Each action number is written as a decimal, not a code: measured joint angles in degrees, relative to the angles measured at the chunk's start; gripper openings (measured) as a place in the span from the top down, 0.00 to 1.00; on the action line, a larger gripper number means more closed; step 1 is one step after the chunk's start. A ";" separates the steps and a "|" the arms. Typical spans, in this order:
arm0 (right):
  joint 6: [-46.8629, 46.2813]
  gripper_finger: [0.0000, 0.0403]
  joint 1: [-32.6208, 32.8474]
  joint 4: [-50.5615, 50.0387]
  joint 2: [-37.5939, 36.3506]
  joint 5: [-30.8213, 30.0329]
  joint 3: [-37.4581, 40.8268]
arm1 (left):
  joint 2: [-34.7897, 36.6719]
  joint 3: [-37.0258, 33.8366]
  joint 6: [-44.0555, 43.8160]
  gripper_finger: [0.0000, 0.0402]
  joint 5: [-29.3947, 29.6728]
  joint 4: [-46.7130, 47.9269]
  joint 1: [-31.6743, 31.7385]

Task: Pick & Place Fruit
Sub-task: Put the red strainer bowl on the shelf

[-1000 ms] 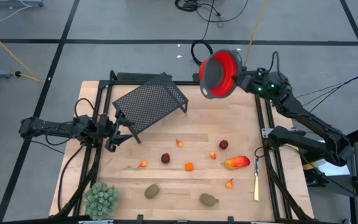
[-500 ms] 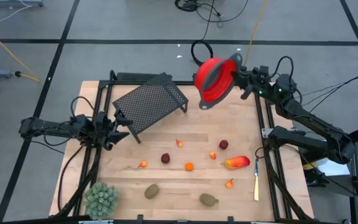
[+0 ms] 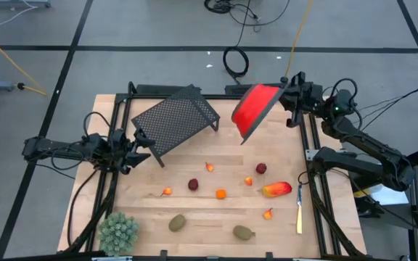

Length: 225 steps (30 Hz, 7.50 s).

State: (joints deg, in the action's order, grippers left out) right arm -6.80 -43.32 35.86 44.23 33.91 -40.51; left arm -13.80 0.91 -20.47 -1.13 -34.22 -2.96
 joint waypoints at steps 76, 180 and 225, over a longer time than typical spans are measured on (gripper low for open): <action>-32.51 0.98 16.56 -8.73 21.70 -29.95 0.00 | -20.59 12.74 3.87 0.33 27.74 0.70 0.00; 29.78 0.94 44.91 5.18 28.04 -86.55 -12.50 | -67.67 62.62 22.30 0.98 48.23 17.62 7.40; 30.87 0.54 44.95 0.44 24.57 -95.36 -12.48 | -65.30 63.97 -2.40 1.00 33.58 41.44 21.29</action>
State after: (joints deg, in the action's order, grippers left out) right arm 24.08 1.63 36.30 68.80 -61.45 -52.99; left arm -79.10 64.88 -22.87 32.46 7.22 18.33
